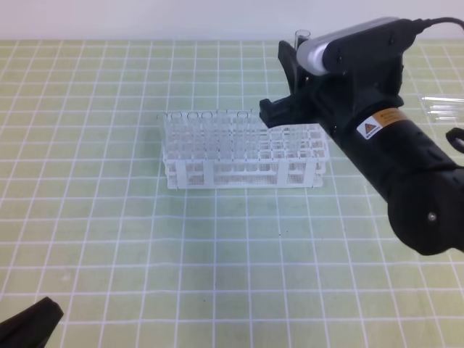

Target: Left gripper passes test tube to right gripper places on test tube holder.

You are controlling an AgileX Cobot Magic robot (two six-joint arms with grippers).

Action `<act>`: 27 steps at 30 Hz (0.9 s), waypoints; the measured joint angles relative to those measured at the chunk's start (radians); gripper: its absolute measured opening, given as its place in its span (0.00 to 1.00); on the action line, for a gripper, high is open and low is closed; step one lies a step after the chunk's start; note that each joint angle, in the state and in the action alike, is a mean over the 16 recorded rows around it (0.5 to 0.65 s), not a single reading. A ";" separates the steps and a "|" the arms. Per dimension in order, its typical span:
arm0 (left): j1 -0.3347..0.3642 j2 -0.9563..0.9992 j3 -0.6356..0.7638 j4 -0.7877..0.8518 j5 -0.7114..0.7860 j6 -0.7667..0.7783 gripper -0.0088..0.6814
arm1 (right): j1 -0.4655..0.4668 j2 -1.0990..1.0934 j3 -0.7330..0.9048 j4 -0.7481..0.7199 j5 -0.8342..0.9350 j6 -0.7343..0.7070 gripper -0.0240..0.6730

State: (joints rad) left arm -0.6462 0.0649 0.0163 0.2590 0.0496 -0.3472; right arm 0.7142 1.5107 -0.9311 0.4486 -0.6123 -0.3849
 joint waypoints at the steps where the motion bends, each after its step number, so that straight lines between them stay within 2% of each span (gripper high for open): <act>1: 0.000 0.000 0.000 0.000 0.000 0.000 0.01 | 0.000 0.005 0.000 0.001 -0.008 0.000 0.17; 14: 0.000 -0.003 -0.004 0.000 0.002 0.000 0.01 | 0.000 0.112 -0.021 -0.010 -0.128 0.036 0.17; 27: 0.000 -0.003 -0.002 0.000 0.002 0.000 0.01 | 0.000 0.233 -0.106 -0.018 -0.136 0.059 0.17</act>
State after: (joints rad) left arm -0.6465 0.0619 0.0139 0.2586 0.0512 -0.3475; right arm 0.7141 1.7435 -1.0373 0.4307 -0.7485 -0.3254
